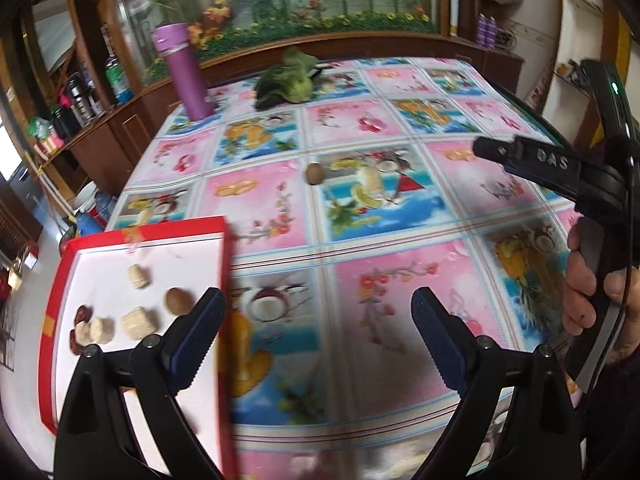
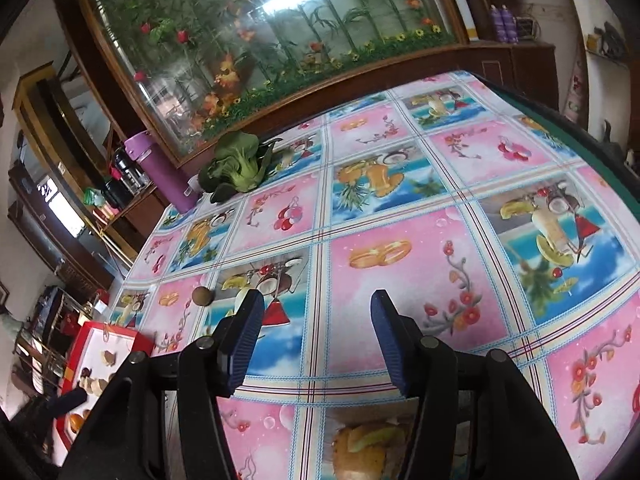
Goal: Organize fruits
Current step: 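Move both grippers back over the table toward a small brown kiwi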
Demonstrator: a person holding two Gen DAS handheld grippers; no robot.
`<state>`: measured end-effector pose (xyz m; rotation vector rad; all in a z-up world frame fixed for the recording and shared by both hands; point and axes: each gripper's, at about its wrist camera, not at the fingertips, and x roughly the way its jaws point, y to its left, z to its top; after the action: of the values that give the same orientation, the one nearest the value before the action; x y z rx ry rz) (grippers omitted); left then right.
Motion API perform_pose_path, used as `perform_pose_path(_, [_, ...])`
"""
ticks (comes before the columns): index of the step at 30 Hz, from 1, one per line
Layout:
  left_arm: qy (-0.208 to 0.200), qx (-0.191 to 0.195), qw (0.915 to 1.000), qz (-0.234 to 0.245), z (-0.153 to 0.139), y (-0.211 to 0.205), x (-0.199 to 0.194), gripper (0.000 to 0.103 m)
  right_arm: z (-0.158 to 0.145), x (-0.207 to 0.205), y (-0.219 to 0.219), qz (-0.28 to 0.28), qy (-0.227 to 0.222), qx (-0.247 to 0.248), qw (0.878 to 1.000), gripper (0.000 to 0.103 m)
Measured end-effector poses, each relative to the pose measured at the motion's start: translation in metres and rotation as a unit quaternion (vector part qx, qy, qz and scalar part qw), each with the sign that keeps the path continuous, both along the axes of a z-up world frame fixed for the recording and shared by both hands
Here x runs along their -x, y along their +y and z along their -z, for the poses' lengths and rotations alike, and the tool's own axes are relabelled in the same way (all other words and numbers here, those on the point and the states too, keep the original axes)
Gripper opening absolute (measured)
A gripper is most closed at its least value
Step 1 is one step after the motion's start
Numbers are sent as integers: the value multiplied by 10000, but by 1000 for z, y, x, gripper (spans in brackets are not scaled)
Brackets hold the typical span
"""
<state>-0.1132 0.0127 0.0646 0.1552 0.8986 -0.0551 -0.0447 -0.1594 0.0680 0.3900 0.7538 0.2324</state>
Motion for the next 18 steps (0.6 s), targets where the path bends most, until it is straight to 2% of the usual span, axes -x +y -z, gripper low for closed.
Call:
perform_pose_path(2, [-4, -39, 9999, 138, 0, -13, -1, 94, 3, -4, -6, 45, 119, -164, 9998, 56])
perform_pose_path(7, [17, -142, 9993, 348, 1, -40, -3, 94, 2, -8, -18, 184, 104, -167, 9996, 56])
perform_pose_path(11, [68, -265, 9986, 449, 4, -55, -5, 94, 4, -10, -27, 218, 231, -456, 9985, 57])
perform_pose_path(18, [75, -337, 9976, 606, -1, -76, -12, 94, -2, -4, -24, 169, 127, -400, 9990, 58])
